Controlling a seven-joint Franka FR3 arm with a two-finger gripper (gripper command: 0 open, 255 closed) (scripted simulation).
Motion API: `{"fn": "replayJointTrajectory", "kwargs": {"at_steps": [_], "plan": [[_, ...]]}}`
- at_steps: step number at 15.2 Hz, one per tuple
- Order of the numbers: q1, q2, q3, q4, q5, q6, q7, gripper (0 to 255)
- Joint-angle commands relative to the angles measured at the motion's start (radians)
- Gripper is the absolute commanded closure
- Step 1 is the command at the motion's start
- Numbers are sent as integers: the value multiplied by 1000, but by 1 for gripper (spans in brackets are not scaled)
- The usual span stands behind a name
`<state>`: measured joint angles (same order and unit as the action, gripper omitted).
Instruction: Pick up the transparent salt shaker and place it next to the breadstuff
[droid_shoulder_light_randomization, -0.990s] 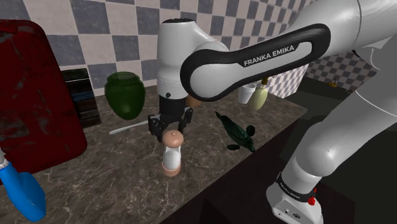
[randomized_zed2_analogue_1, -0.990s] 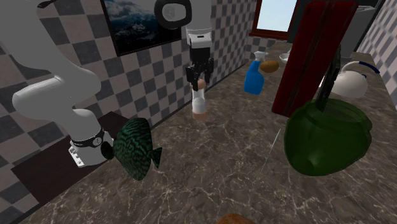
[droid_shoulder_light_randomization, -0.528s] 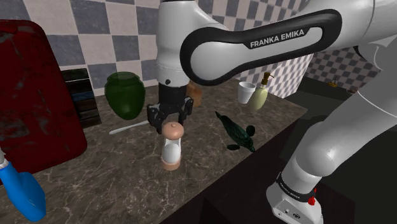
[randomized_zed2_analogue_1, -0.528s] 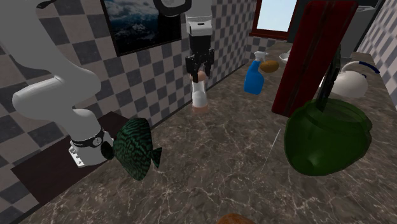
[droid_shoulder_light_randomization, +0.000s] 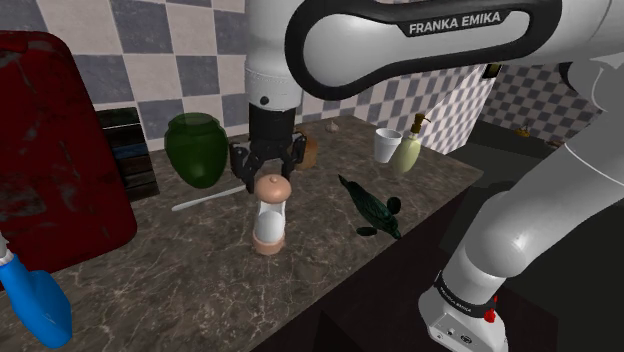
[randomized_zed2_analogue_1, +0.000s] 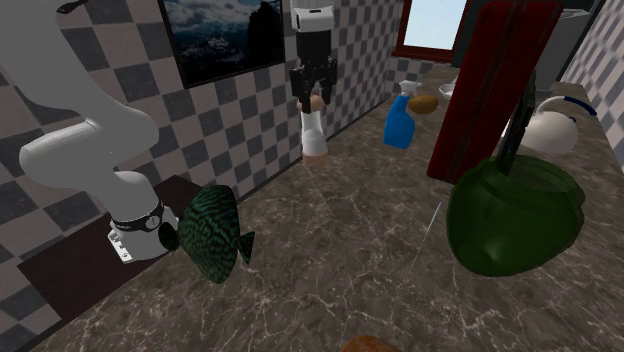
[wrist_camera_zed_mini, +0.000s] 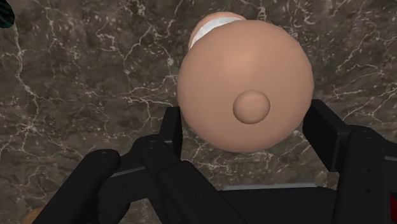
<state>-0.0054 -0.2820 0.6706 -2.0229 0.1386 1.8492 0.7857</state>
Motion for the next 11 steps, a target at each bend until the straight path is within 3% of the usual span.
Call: {"fn": "replayJointTrajectory", "kwargs": {"at_steps": [1, 11], "plan": [[-2, 1, -3, 28, -2, -27, -1, 255], [-10, 15, -11, 173, -15, -161, 4, 255]]}}
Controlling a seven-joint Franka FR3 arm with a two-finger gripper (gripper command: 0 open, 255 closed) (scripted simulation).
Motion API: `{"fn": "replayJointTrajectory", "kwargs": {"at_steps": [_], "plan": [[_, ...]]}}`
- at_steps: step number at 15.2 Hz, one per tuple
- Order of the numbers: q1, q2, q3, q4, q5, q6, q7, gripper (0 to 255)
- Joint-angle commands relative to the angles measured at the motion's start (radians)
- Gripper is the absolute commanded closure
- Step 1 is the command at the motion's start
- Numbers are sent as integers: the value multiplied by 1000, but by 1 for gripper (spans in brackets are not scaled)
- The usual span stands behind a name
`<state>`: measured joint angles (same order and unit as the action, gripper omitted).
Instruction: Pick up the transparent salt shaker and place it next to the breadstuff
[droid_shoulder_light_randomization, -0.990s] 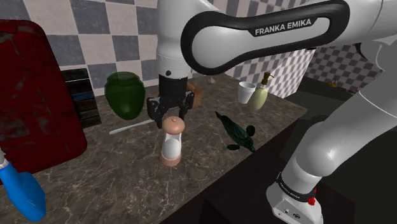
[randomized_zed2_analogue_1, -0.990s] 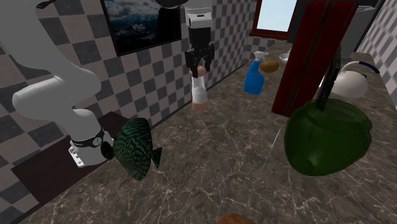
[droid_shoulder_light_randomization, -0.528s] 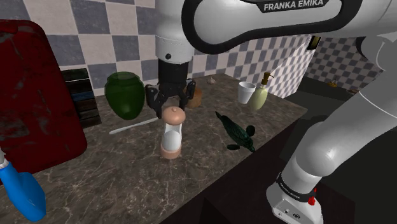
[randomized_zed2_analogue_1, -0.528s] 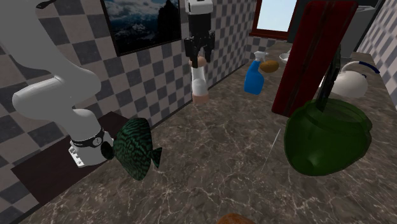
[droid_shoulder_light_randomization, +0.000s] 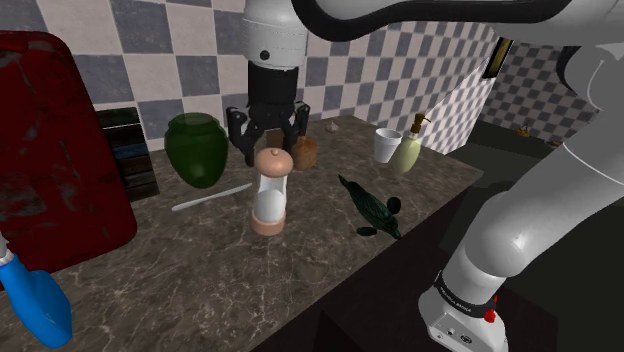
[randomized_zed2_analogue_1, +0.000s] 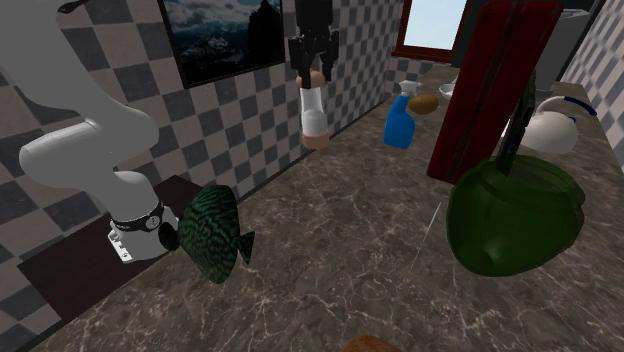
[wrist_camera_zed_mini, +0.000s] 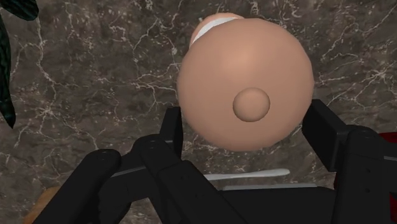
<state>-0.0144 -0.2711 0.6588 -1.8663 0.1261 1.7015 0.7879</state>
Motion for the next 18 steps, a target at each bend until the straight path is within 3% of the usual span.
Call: {"fn": "replayJointTrajectory", "kwargs": {"at_steps": [1, 18], "plan": [[-2, 8, 1, 33, -5, -26, 3, 255], [-14, 107, 25, 354, -63, -265, 44, 255]]}}
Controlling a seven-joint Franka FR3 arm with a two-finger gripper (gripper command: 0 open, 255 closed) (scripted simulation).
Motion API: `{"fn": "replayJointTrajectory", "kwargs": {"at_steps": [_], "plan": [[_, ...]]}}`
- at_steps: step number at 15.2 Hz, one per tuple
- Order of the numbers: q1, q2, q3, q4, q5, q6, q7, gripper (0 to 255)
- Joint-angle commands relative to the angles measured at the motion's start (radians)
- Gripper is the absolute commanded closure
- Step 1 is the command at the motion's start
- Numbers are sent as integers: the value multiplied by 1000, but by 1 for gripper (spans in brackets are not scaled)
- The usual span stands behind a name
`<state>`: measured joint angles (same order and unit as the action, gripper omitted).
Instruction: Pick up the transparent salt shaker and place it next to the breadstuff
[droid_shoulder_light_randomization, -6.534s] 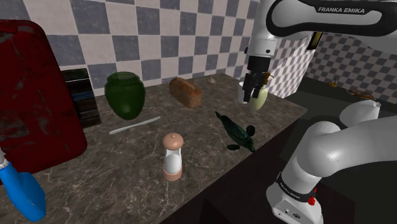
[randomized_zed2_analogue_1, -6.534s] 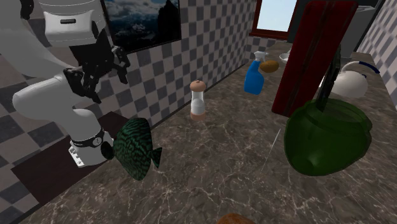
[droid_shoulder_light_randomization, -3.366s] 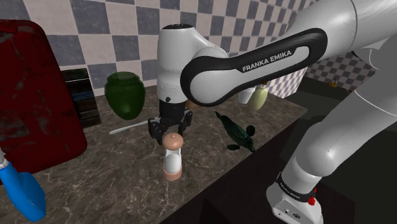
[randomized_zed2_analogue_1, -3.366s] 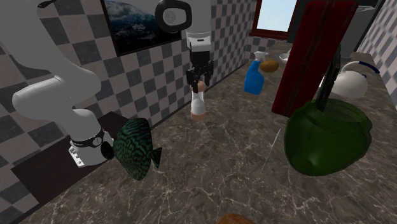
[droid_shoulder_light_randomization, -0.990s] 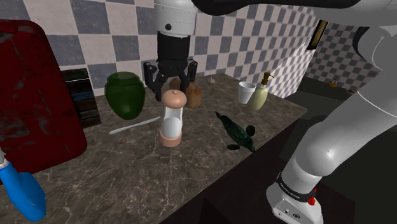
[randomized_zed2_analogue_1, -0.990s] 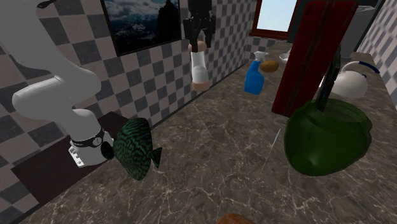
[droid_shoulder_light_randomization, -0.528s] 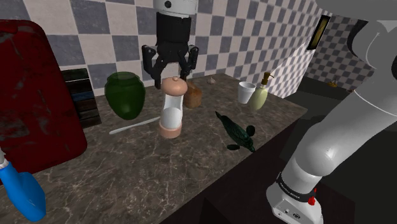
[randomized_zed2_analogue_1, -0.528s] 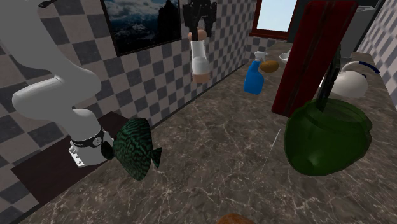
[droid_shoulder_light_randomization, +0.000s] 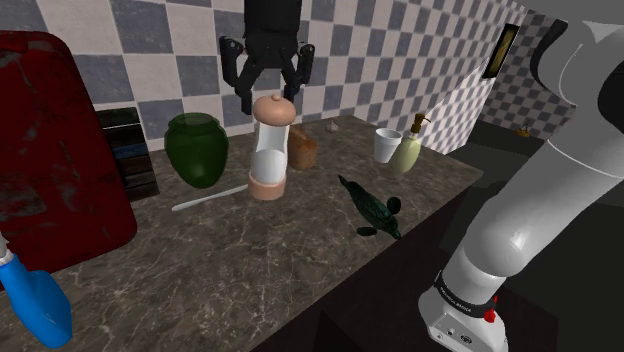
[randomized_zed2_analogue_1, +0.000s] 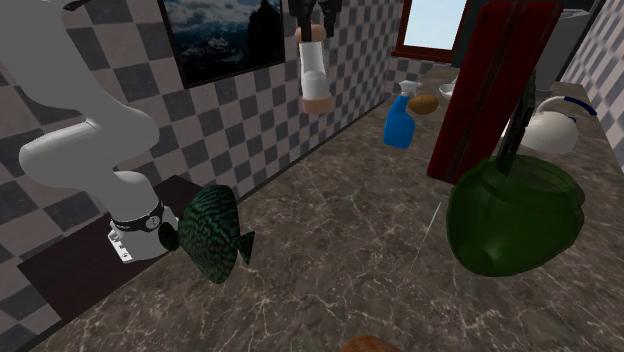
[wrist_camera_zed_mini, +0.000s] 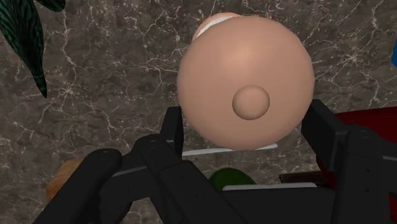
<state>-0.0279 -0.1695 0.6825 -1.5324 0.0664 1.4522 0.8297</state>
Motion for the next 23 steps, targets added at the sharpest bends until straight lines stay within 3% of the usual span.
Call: {"fn": "replayJointTrajectory", "kwargs": {"at_steps": [1, 3, 11, 23], "plan": [[0, 15, 5, 43, -9, -31, 7, 255], [0, 31, 11, 79, -19, -55, 14, 255], [-70, -82, -163, -61, 31, -17, -232, 255], [-167, -78, -361, -116, 2, 27, -531, 255]]}}
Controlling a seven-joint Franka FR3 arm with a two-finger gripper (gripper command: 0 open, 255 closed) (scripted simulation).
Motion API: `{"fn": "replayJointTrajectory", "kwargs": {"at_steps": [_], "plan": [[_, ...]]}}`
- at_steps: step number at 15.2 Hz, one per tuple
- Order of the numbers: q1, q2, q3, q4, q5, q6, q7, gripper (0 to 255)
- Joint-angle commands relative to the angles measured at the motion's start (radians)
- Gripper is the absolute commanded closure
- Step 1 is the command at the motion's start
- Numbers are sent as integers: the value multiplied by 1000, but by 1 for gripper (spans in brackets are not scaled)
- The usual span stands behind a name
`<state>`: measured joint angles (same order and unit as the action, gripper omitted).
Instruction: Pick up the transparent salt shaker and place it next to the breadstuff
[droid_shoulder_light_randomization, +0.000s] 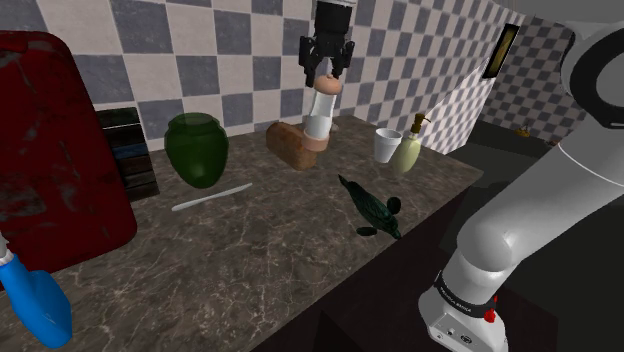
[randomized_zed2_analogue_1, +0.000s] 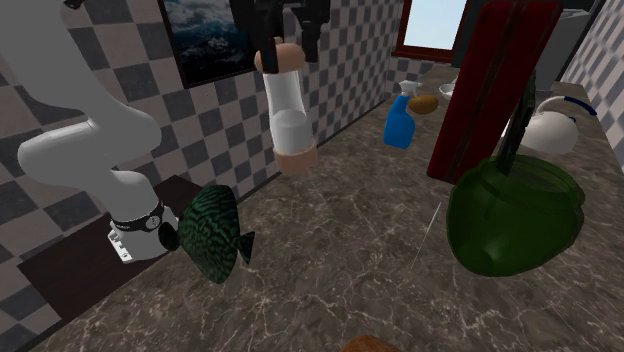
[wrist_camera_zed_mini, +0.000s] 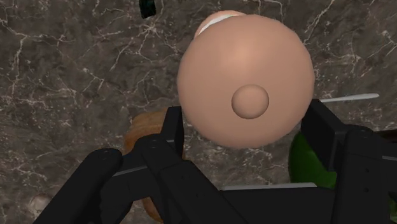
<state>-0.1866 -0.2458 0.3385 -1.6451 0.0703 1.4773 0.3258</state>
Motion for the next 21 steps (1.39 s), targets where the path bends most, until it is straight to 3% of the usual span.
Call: {"fn": "replayJointTrajectory", "kwargs": {"at_steps": [1, 12, 21], "plan": [[-17, 6, -31, 0, -6, 5, -50, 255], [-113, 157, -164, 121, -48, 24, -279, 255], [-193, 374, -245, 365, -65, -7, -443, 255]]}}
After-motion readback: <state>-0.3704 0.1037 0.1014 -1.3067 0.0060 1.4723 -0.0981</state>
